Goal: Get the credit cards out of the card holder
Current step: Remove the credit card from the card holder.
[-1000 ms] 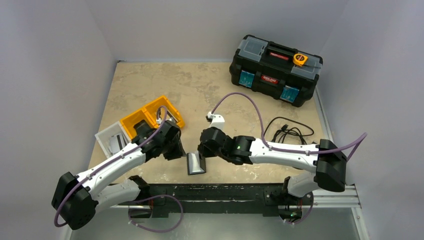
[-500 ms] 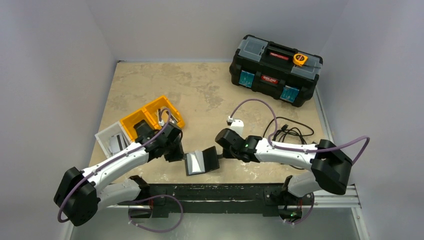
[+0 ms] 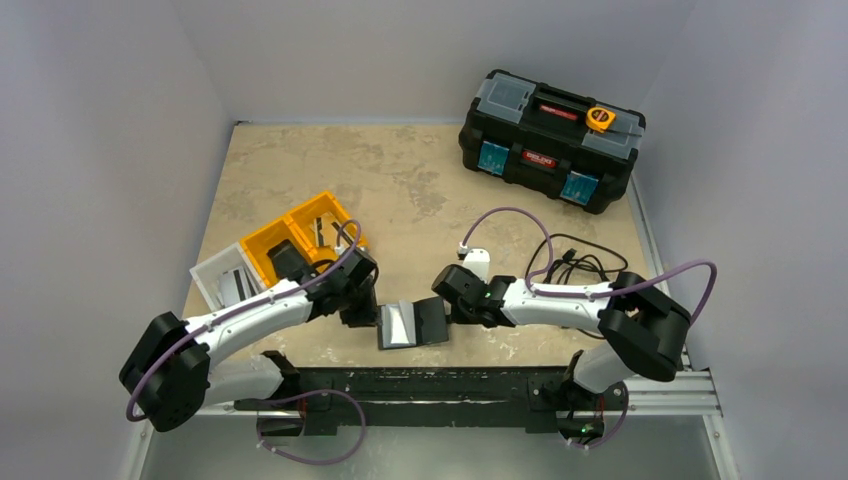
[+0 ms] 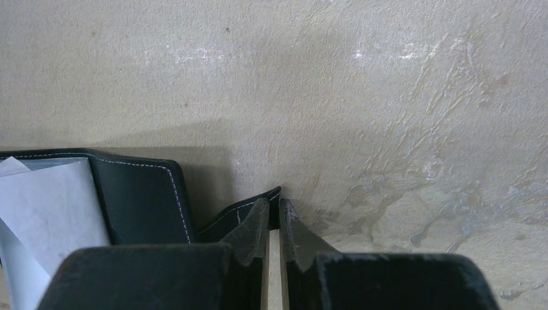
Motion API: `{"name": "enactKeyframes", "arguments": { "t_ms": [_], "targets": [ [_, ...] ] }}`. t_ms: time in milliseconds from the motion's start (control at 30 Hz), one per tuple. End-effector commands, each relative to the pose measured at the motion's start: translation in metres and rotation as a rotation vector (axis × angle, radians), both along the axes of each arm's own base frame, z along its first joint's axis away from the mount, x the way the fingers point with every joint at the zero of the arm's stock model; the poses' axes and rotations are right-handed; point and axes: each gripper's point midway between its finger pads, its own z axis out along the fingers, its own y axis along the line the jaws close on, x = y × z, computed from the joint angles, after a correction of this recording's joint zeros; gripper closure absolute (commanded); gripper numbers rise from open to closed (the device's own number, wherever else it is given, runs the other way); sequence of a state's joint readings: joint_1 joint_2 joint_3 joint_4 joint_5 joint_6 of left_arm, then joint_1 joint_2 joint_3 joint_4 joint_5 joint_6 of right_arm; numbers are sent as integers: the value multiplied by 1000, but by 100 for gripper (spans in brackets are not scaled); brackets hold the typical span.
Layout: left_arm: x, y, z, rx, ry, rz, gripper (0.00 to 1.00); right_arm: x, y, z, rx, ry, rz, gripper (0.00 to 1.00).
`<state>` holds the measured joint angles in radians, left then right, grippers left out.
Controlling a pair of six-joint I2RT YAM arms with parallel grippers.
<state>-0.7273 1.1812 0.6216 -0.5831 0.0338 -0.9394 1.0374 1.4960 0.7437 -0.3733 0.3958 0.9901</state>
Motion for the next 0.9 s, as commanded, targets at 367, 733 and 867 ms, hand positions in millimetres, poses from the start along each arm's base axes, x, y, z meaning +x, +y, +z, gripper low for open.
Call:
{"name": "enactKeyframes", "arguments": {
  "t_ms": [367,733,867],
  "targets": [
    [-10,-33,1,-110,-2,-67,68,-1,7,-15,24,22,2,100],
    [-9,-48,0,-139,9,-85,72,0,10,-16,23,25,13,100],
    [-6,-53,4,-158,-1,-82,80,0,11,-16,20,24,18,100]
  ]
}}
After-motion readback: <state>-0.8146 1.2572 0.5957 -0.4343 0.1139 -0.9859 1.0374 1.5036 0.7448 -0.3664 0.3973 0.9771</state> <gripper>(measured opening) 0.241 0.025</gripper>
